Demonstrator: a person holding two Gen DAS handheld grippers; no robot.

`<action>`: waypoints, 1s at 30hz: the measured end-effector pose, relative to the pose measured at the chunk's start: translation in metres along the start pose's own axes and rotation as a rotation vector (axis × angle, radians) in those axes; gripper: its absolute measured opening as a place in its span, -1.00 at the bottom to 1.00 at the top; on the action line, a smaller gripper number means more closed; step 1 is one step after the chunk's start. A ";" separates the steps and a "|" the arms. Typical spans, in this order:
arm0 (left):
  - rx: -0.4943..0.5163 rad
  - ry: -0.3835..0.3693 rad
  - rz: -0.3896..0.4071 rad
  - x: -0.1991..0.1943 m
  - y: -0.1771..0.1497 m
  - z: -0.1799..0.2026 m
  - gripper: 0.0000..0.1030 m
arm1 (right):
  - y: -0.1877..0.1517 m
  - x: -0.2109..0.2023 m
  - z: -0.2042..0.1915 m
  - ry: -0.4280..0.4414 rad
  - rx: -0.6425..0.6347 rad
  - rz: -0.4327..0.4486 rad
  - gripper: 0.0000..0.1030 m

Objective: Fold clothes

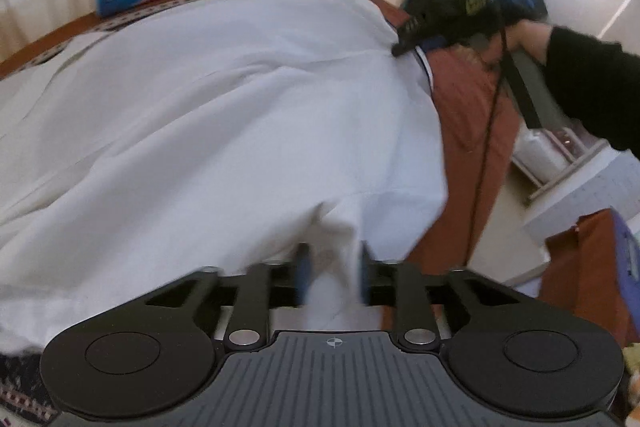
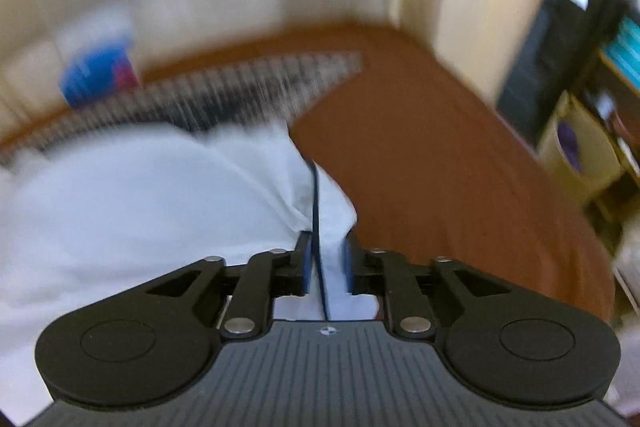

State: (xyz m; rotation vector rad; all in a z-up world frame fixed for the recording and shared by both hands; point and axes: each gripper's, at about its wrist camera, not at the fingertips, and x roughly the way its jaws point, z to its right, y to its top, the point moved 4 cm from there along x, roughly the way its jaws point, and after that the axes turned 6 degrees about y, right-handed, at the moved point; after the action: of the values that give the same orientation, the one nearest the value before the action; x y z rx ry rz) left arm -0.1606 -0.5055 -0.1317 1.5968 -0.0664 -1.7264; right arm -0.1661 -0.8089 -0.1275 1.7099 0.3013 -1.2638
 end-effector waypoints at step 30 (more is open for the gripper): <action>-0.519 0.746 0.107 -0.194 -0.190 -0.313 0.58 | -0.156 -0.139 -0.342 0.457 -0.660 -0.044 0.47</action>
State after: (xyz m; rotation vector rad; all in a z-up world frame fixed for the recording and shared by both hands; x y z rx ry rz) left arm 0.0028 -0.1246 -0.1360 1.6796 0.5989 -0.8747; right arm -0.1232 -0.4125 -0.0913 1.3846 0.9190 -0.6677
